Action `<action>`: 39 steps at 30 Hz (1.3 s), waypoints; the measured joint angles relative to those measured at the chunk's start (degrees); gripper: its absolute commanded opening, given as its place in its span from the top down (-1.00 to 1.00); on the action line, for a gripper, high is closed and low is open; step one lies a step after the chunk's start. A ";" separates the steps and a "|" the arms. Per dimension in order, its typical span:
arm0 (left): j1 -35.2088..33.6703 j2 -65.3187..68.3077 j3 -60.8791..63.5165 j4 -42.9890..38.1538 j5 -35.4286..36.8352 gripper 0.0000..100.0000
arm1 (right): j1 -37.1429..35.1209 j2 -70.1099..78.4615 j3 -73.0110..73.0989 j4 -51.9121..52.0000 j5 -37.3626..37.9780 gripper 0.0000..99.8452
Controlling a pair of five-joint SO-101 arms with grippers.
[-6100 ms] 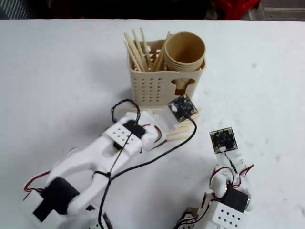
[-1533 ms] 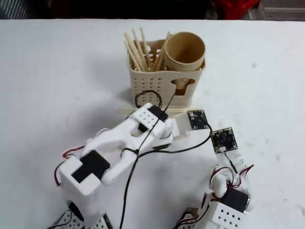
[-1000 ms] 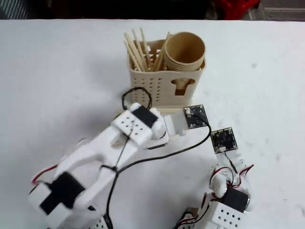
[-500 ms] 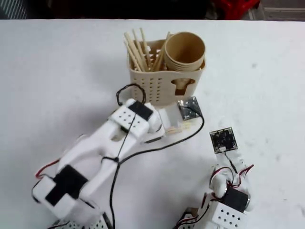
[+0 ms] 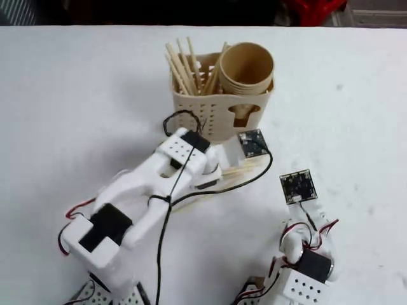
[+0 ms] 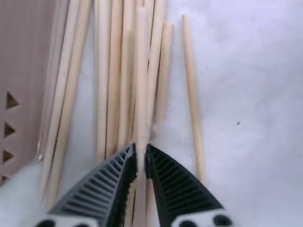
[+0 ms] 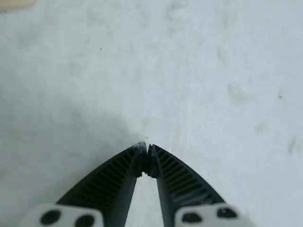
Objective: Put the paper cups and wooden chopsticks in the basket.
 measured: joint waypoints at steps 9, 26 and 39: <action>-0.70 -9.67 0.26 2.90 0.18 0.95 | 0.00 0.00 0.00 0.00 0.00 0.96; -5.19 -58.64 14.07 -8.35 9.41 0.95 | 0.00 0.00 0.00 0.00 0.00 0.96; -8.70 -48.70 4.04 -44.04 21.80 0.95 | 0.00 0.00 0.00 0.00 0.00 0.96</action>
